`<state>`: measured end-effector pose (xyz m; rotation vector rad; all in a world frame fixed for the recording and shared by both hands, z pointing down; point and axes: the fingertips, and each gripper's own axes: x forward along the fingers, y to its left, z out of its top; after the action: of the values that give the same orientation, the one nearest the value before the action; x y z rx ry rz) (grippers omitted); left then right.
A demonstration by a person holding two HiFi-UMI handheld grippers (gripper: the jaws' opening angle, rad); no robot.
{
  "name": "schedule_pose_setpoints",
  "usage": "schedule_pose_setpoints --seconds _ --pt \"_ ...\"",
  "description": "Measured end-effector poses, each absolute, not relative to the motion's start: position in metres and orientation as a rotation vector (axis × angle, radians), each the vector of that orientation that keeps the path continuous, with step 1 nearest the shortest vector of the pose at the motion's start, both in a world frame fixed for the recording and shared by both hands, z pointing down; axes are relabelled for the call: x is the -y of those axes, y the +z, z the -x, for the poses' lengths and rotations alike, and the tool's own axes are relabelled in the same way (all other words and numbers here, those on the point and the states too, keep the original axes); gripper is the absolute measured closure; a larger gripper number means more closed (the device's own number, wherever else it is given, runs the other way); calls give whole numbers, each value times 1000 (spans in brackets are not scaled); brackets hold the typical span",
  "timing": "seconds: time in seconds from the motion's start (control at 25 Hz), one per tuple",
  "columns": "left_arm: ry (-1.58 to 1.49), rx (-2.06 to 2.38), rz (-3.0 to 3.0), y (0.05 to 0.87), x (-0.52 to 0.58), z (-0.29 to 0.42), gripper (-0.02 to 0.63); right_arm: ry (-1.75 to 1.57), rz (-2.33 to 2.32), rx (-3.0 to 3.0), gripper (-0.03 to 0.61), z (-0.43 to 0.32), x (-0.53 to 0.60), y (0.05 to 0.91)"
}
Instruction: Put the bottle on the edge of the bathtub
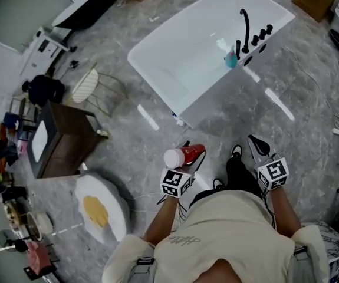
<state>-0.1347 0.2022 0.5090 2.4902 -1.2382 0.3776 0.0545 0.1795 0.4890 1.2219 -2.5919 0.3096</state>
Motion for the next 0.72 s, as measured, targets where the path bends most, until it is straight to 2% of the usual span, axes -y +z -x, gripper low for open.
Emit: schedule_pose_setpoints --seconds 0.72 --pt "376 1249 -2464 499 -49 55 311 364 -1177 2649 578 -126 -30 505"
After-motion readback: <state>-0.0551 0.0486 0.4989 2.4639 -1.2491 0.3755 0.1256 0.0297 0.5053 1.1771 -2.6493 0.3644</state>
